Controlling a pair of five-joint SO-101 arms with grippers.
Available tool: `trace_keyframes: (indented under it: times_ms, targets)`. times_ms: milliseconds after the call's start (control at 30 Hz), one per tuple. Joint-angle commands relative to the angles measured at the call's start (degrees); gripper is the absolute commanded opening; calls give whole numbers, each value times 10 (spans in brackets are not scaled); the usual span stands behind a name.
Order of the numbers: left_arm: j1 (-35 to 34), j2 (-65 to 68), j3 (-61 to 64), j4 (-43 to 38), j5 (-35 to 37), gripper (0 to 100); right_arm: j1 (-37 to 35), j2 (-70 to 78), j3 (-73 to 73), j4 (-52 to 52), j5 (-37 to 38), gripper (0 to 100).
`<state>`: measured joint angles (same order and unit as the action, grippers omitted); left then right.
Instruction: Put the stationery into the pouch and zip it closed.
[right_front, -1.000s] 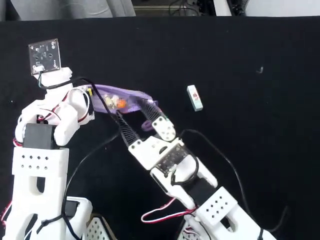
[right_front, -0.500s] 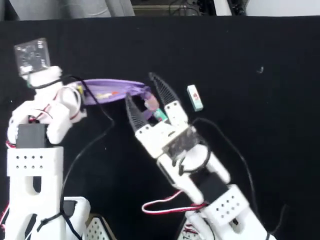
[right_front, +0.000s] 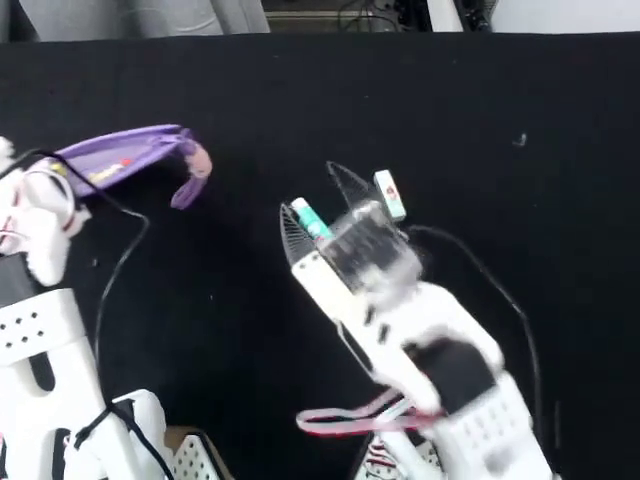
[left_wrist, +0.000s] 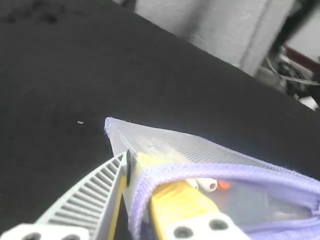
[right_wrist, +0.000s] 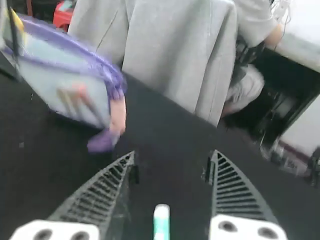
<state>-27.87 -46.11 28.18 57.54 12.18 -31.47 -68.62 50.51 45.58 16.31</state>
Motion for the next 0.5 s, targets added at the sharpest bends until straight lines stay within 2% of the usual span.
trace_keyframes:
  times_ms: [0, 233, 467]
  targets:
    - [-44, -11, -38, -19, -11, 29, 7, 158, -18, -18, 6, 208]
    - [-47, -11, -36, -19, -11, 29, 28, 418, -100, -60, 6, 208]
    - [-46, -10, -34, -19, -11, 29, 99, 676, -252, -56, 5, 208]
